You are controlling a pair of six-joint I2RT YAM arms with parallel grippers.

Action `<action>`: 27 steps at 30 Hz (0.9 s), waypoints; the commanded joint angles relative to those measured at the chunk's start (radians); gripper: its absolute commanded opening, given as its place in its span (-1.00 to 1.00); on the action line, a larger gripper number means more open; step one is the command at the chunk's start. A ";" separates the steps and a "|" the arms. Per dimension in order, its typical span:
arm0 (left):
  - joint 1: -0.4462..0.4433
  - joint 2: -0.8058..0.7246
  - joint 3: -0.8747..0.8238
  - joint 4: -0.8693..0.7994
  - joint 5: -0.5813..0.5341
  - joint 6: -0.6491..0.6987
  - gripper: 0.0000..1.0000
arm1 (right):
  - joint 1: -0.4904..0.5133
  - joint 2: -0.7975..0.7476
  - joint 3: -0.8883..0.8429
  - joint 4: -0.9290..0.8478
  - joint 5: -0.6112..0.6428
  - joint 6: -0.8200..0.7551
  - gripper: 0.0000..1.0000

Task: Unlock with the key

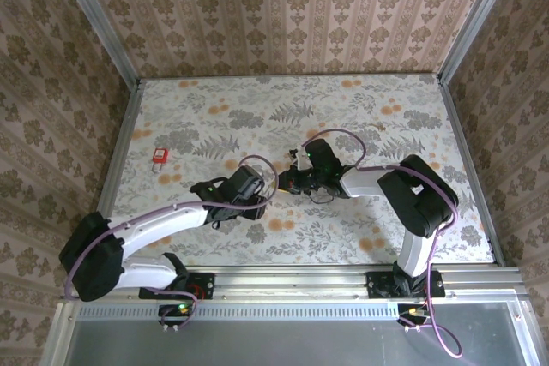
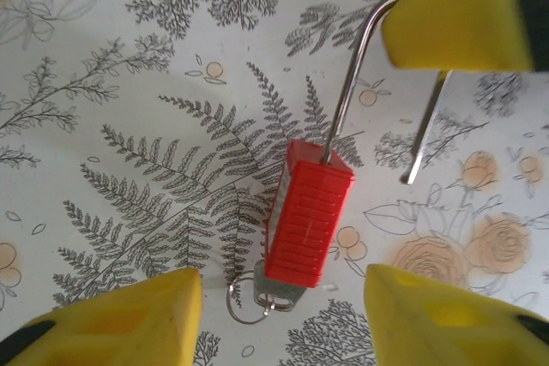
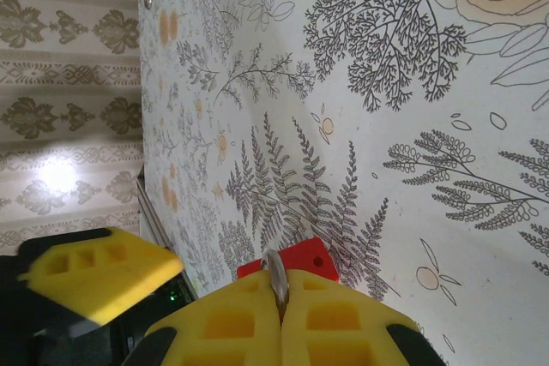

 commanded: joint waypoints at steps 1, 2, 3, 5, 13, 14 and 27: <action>-0.011 0.040 -0.014 0.027 -0.013 -0.003 0.01 | -0.008 -0.025 -0.017 -0.015 0.005 -0.025 -1.00; -0.013 0.053 -0.014 0.029 -0.014 -0.003 0.00 | -0.009 -0.027 -0.019 -0.017 0.005 -0.025 -1.00; -0.017 0.066 -0.014 0.032 -0.015 -0.003 0.00 | -0.009 -0.027 -0.019 -0.018 0.005 -0.027 -1.00; -0.020 0.090 -0.018 0.042 -0.016 -0.006 0.00 | -0.009 -0.029 -0.020 -0.018 0.005 -0.026 -1.00; -0.022 0.178 0.004 0.074 -0.058 0.000 0.01 | -0.010 -0.036 -0.025 -0.021 0.003 -0.026 -1.00; -0.022 0.186 0.007 0.080 -0.063 0.003 0.00 | -0.010 -0.037 -0.026 -0.021 0.005 -0.025 -1.00; -0.042 0.256 0.037 0.121 -0.189 -0.011 -0.20 | -0.012 -0.023 -0.025 -0.015 -0.004 -0.017 -1.00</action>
